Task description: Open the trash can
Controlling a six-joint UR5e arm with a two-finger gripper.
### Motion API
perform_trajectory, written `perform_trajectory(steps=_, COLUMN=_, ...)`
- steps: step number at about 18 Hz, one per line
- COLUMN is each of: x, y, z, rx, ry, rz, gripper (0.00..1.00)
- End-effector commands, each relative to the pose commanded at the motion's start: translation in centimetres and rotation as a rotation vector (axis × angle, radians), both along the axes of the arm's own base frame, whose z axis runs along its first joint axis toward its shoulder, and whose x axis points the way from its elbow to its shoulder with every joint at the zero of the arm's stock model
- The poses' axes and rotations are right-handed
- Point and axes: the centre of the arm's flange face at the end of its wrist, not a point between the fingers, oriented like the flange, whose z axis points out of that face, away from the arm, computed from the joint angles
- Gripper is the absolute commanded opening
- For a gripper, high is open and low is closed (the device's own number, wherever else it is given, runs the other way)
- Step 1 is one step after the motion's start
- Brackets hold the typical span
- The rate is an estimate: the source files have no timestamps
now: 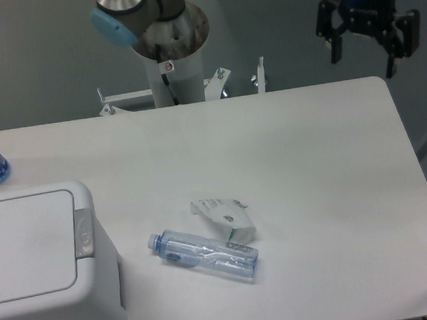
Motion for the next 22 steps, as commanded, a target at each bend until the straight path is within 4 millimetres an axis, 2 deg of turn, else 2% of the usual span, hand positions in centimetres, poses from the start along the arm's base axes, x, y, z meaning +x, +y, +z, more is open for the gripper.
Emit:
perform_trajectory(steps=7, x=0.0, y=0.1, z=-0.4, rx=-0.003, ry=-0.009, rz=0.002, gripper=1.0)
perform_trajectory(steps=10, x=-0.2, y=0.4, z=-0.5, rx=0.027, ry=-0.043, rz=0.109, gripper=1.0)
perform_trajectory(steps=11, x=-0.1, y=1.1, z=-0.5, rx=0.048, ry=-0.062, rz=0.165, gripper=1.0)
perform_trajectory(steps=16, x=1.2, y=8.6, z=-1.9, rx=0.184, ry=-0.106, rz=0.402, gripper=1.0)
perform_trajectory(steps=19, x=3.9, y=13.7, z=-2.6, rx=0.259, ry=-0.148, rz=0.502, gripper=1.0)
perform_trajectory(steps=22, x=6.1, y=16.6, z=-3.3, rx=0.302, ry=-0.244, rz=0.574, gripper=1.0)
